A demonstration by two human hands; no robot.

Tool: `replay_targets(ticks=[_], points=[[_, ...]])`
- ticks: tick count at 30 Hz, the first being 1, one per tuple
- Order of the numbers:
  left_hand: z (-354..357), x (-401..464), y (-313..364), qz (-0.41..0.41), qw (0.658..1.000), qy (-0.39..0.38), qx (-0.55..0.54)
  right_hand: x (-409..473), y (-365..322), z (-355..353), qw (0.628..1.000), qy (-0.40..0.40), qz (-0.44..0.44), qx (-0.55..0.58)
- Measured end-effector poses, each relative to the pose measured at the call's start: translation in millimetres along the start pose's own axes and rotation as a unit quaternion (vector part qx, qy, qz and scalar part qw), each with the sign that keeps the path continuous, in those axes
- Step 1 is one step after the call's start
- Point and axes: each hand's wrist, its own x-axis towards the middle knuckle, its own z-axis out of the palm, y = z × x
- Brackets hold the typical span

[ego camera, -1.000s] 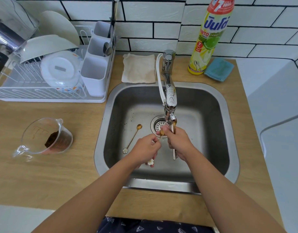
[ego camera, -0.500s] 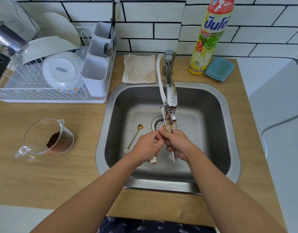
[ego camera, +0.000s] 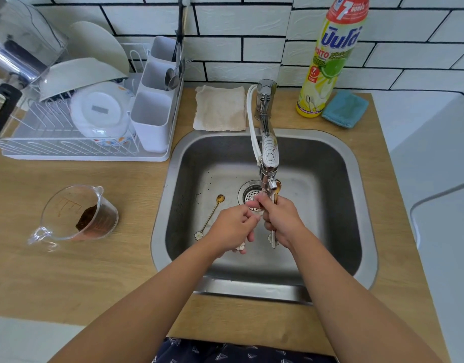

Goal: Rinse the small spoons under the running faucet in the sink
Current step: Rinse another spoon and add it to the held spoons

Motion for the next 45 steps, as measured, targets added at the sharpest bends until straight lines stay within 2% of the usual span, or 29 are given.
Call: replay_targets(ticks=[3, 6, 8, 9, 11, 12, 14, 17, 20, 22, 24, 25, 27, 29, 31, 34, 35, 37, 38, 39, 42, 43, 45], points=[[-1.1, -0.7, 1.0, 0.007, 0.999, 0.014, 0.034, -2.5, 1.0, -6.4, 0.998, -0.067, -0.001, -0.008], [-0.8, -2.7, 0.6, 0.020, 0.999, -0.017, 0.037, -0.6, -1.4, -11.3, 0.999, -0.038, 0.005, -0.006], [-1.1, -5.1, -0.5, 0.007, 0.998, -0.054, -0.045, 1.0, -1.2, -12.5, 0.998, -0.037, 0.017, 0.043], [-3.2, -6.1, -1.4, -0.009, 0.989, -0.076, -0.128, 0.3, -0.7, -13.2, 0.996, -0.049, 0.020, 0.069], [-10.6, -7.8, -0.7, -0.046, 0.949, -0.126, -0.286, -1.1, 2.3, -16.5, 0.993, -0.077, 0.012, 0.092], [-14.8, -8.3, -0.5, -0.057, 0.937, -0.144, -0.314, -2.0, 3.8, -17.5, 0.993, -0.081, 0.005, 0.085], [-19.4, -9.3, -0.3, -0.061, 0.948, -0.162, -0.268, -2.4, 4.5, -16.1, 0.997, -0.054, -0.006, 0.056], [-17.4, -9.3, 1.8, -0.038, 0.979, -0.139, -0.146, 1.5, 2.3, -10.0, 0.999, 0.012, -0.013, 0.051], [-14.5, -5.7, 2.0, -0.027, 0.991, -0.092, -0.099, 1.2, 3.0, -7.3, 0.999, -0.006, -0.034, 0.041], [-13.7, -4.5, 1.1, -0.021, 0.994, -0.070, -0.084, -0.9, 5.7, -5.3, 0.998, -0.031, -0.056, -0.025], [-11.7, -4.9, -0.9, -0.012, 0.995, -0.065, -0.076, -1.4, 4.2, -3.5, 0.993, -0.011, -0.072, -0.091], [-10.4, -5.9, -2.3, -0.007, 0.994, -0.067, -0.080, 0.3, 2.0, -4.1, 0.993, 0.005, -0.073, -0.088], [-10.5, -7.4, -5.4, 0.000, 0.993, -0.067, -0.094, 4.9, -1.2, -7.1, 0.998, 0.015, -0.055, 0.004], [-11.1, -7.8, -5.8, -0.002, 0.992, -0.057, -0.113, 4.5, -2.3, -9.9, 0.997, -0.008, -0.039, 0.066], [-10.9, -6.7, -4.4, -0.010, 0.989, -0.045, -0.144, 0.1, -1.6, -9.2, 0.996, -0.062, -0.048, 0.042], [-15.9, -6.0, -1.7, -0.046, 0.962, -0.074, -0.259, -0.8, 0.5, -8.8, 0.993, -0.091, -0.065, 0.032], [-18.9, -5.9, -1.4, -0.069, 0.938, -0.101, -0.324, 0.3, -0.7, -9.4, 0.993, -0.080, -0.070, 0.042], [-24.0, -7.8, -0.5, -0.123, 0.867, -0.157, -0.456, 0.4, -1.9, -9.8, 0.993, -0.064, -0.075, 0.057], [-24.2, -9.7, -0.4, -0.139, 0.846, -0.172, -0.484, 0.1, -2.1, -8.5, 0.994, -0.053, -0.073, 0.057], [-22.9, -11.2, -1.0, -0.146, 0.846, -0.174, -0.483, -0.2, -1.6, -6.6, 0.995, -0.039, -0.072, 0.055], [-18.0, -13.1, -5.0, -0.135, 0.894, -0.145, -0.402, -0.3, 3.3, -1.6, 0.998, -0.008, -0.064, 0.020], [-18.6, -12.2, -6.7, -0.134, 0.900, -0.140, -0.390, -1.6, 5.6, -1.1, 0.998, -0.011, -0.063, 0.009], [-23.4, -8.4, -9.0, -0.140, 0.886, -0.153, -0.415, -5.2, 11.4, -0.1, 0.997, -0.046, -0.058, 0.006]])
